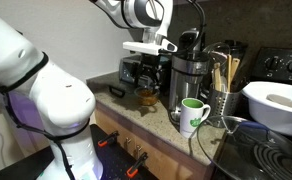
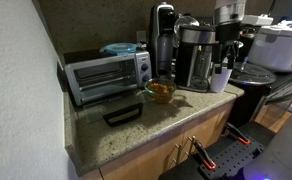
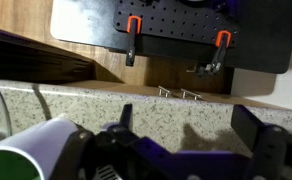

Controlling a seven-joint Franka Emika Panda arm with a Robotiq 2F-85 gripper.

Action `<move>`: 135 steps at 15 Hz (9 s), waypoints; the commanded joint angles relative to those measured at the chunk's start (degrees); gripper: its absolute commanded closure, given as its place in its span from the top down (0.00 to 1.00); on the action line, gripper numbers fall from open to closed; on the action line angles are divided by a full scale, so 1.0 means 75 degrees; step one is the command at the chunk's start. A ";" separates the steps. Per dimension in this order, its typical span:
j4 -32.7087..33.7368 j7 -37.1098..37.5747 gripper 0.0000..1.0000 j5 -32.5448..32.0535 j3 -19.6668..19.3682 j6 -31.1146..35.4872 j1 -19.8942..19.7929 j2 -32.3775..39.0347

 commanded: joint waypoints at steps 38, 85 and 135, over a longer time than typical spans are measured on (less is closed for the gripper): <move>0.1817 0.2583 1.00 0.0138 0.1168 0.5300 0.0627 0.4858; 0.0335 0.1025 0.03 0.2772 0.0827 0.4213 0.0816 0.2910; -0.0102 0.3245 0.03 0.4741 0.0817 0.5369 0.1424 0.1307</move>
